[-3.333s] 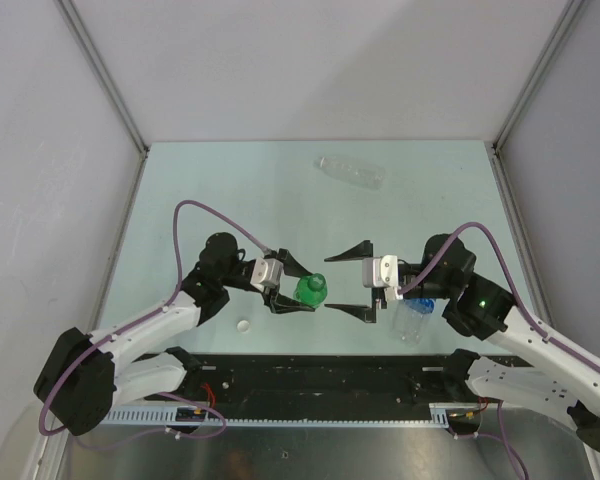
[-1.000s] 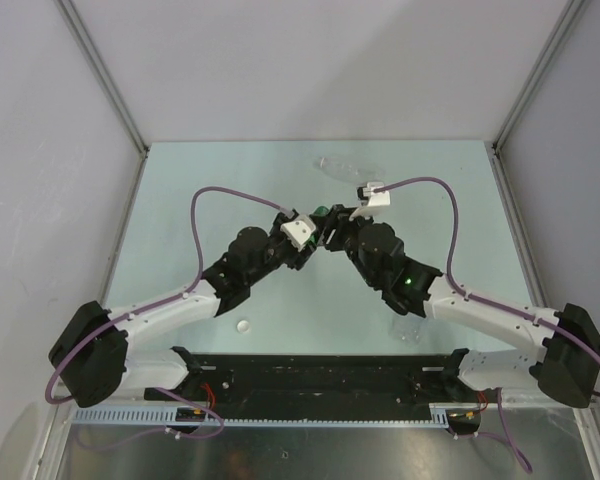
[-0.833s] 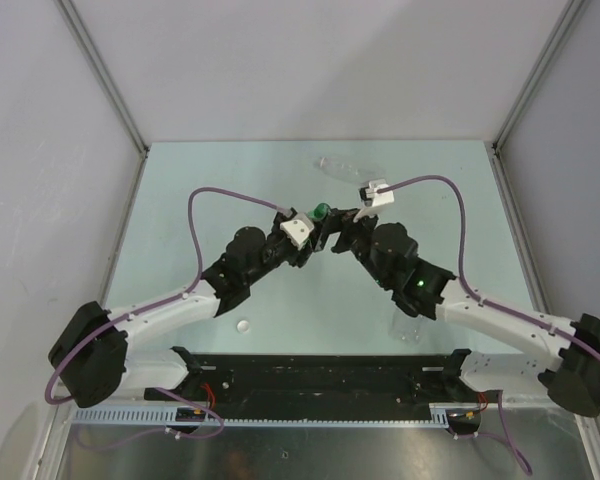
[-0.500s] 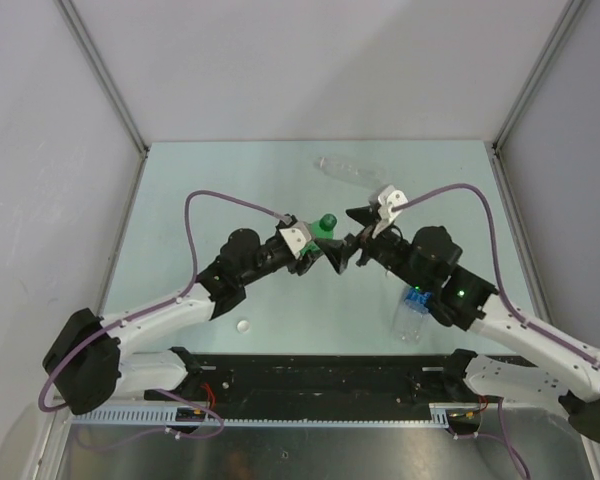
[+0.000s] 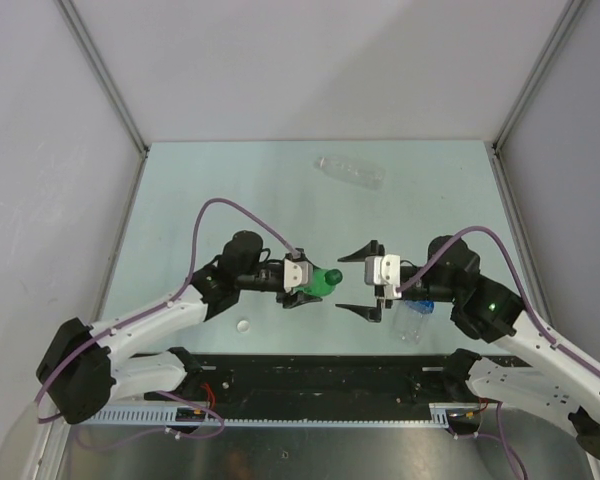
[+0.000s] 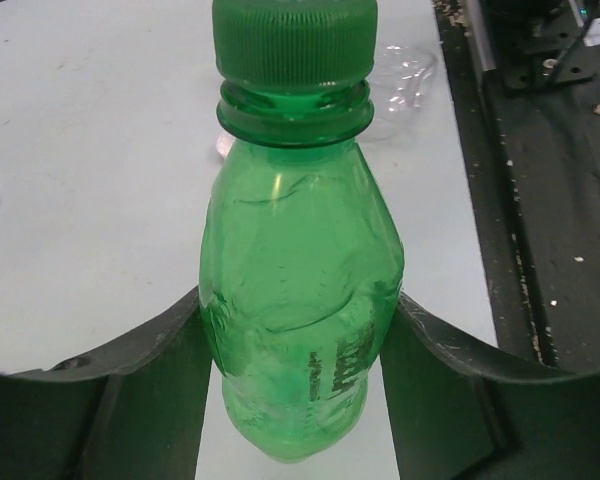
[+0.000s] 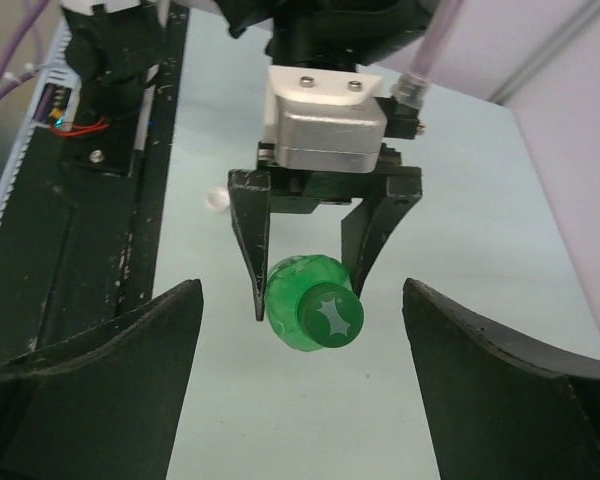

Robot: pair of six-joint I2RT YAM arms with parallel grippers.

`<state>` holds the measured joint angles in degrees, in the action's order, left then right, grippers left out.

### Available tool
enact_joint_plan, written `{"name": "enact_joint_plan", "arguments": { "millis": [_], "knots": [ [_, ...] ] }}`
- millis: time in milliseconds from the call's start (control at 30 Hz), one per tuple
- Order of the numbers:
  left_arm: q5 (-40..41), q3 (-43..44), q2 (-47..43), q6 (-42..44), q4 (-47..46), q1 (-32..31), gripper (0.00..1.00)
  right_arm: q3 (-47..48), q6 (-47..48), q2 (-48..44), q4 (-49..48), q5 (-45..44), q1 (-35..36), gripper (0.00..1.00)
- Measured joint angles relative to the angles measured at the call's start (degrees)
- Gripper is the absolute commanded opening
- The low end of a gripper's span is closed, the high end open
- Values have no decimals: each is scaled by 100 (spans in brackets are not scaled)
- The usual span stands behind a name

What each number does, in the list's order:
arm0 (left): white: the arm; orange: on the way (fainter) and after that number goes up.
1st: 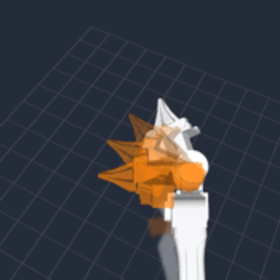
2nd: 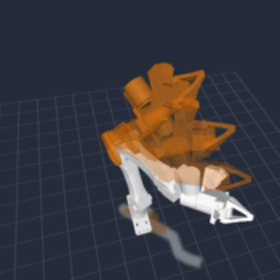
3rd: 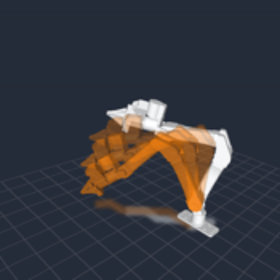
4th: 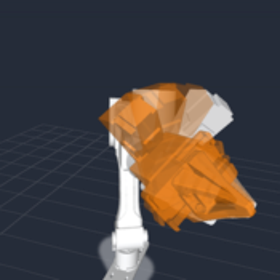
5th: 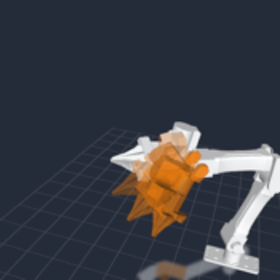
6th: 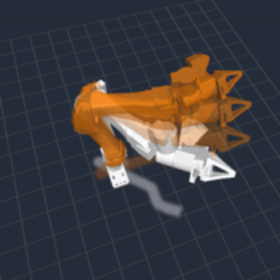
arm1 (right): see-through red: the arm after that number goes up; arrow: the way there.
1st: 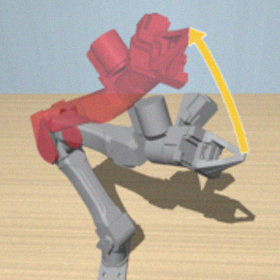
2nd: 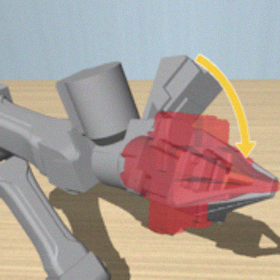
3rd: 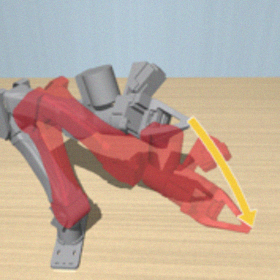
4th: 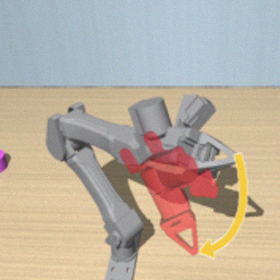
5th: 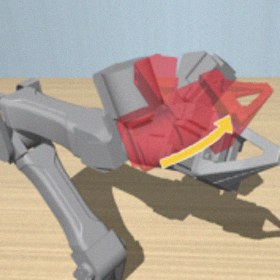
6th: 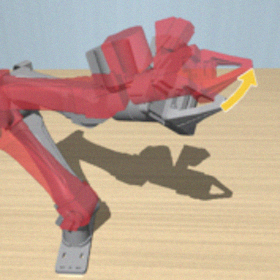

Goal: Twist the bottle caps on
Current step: Screw the bottle cap onto the plastic bottle.

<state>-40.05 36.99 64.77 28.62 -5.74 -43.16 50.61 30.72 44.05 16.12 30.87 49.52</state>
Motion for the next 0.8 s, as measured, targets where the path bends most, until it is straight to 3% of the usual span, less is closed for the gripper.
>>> {"name": "enact_joint_plan", "arguments": {
  "millis": [233, 300, 667, 800],
  "knots": [
    [-411, 0, -109, 201, 247, 7, 1, -4, 334, 96, 214, 549, -63, 70],
    [-463, 0, -144, 234, 254, 7, 1, -4, 350, 175, 221, 562, -63, 64],
    [-601, 52, -190, 251, 297, 7, 1, -4, 323, 549, 94, 535, -85, 52],
    [-660, 74, -190, 249, 297, 9, 1, -4, 267, 586, 35, 496, -90, 43]
  ]
}}
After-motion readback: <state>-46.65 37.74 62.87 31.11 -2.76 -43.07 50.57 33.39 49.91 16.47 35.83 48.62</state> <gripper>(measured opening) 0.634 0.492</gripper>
